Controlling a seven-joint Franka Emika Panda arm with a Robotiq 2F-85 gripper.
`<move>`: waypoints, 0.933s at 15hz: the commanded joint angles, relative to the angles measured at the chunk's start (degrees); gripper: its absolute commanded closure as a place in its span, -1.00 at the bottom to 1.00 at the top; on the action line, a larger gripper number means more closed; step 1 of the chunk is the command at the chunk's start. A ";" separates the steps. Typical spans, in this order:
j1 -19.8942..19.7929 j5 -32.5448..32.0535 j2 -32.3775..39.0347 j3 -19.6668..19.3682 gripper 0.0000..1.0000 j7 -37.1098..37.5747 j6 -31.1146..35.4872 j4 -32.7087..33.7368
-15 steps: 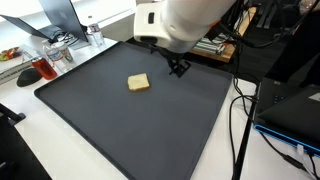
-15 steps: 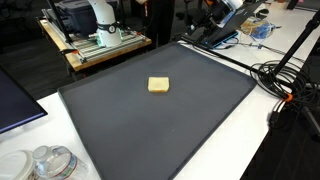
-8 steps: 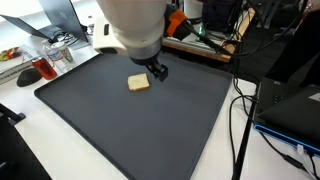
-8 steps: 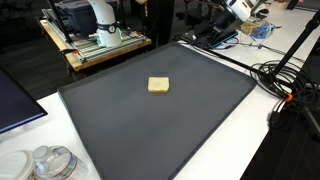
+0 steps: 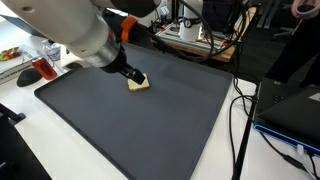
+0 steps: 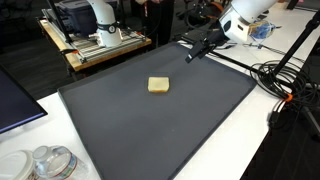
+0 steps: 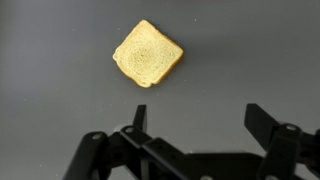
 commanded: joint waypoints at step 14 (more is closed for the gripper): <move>-17.84 3.63 0.08 3.61 -1.00 -31.50 18.81 -9.07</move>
